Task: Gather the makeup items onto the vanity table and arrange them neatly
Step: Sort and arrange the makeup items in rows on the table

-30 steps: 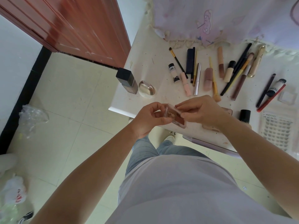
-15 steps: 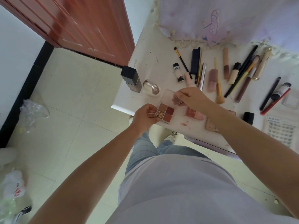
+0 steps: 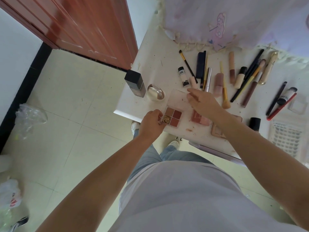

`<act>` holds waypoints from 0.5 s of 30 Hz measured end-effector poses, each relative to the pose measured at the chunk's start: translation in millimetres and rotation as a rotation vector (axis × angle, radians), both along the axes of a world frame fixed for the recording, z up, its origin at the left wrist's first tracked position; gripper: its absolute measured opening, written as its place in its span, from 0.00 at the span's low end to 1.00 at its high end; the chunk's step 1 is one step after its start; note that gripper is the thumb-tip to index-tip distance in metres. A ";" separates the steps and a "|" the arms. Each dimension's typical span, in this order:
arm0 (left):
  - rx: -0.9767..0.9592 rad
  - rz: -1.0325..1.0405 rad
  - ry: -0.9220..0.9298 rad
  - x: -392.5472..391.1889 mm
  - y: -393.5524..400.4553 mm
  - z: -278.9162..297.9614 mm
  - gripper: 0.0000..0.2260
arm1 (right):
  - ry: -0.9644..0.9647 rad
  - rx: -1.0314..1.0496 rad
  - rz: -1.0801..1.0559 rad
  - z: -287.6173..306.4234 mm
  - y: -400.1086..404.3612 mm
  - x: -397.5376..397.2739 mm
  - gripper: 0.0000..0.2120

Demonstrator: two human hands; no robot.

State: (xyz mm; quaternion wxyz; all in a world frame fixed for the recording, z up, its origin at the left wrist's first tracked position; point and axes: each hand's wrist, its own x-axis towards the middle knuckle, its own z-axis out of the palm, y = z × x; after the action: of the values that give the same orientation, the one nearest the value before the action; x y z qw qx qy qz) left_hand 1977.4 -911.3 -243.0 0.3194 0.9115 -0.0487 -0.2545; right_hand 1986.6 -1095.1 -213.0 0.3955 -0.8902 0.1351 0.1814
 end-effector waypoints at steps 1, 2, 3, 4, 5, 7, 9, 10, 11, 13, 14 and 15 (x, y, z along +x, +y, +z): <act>0.009 -0.004 -0.005 -0.2 0.0 -0.7 0.14 | -0.027 -0.035 0.003 1.1 -2.9 -2.5 0.19; 0.015 -0.005 -0.008 -0.6 -0.1 -1.2 0.15 | -0.050 -0.069 0.008 1.5 -6.3 -5.7 0.19; 0.017 -0.005 -0.009 -1.1 -0.5 -1.7 0.16 | -0.061 -0.117 0.021 2.0 -10.2 -10.1 0.18; 0.019 -0.007 -0.012 -1.8 -0.9 -2.0 0.17 | -0.063 -0.179 0.044 2.7 -14.0 -15.3 0.18; 0.024 -0.010 -0.018 -2.2 -1.1 -2.1 0.18 | -0.062 -0.236 0.074 3.0 -17.6 -21.4 0.17; 0.040 -0.023 -0.031 -2.6 -1.5 -2.0 0.19 | -0.056 -0.307 0.148 2.2 -23.6 -35.1 0.18; 0.058 -0.038 -0.041 -1.6 -1.3 -2.1 0.17 | -0.009 -0.404 0.255 -1.4 -27.5 -47.5 0.23; 0.067 -0.045 -0.044 -0.9 -1.2 -2.2 0.15 | 0.021 -0.448 0.294 -4.2 -28.9 -52.5 0.26; 0.074 -0.051 -0.044 -0.4 -1.0 -2.2 0.14 | 0.046 -0.481 0.314 -7.1 -29.6 -56.3 0.28; 0.077 -0.050 -0.039 -0.3 -0.2 -2.0 0.12 | 0.077 -0.527 0.323 -11.8 -28.4 -61.1 0.29; 0.075 -0.047 -0.037 -0.6 0.6 -1.9 0.11 | 0.077 -0.541 0.317 -13.9 -27.2 -62.6 0.28; 0.073 -0.043 -0.038 -0.7 1.6 -2.0 0.10 | 0.067 -0.548 0.304 -15.8 -26.3 -63.6 0.27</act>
State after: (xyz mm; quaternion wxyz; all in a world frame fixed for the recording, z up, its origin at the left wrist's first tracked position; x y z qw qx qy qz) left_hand 1976.7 -909.7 -245.0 0.2796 0.9258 -0.0651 -0.2457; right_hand 1923.1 -1121.3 -228.8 0.1046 -0.9671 0.0573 0.2246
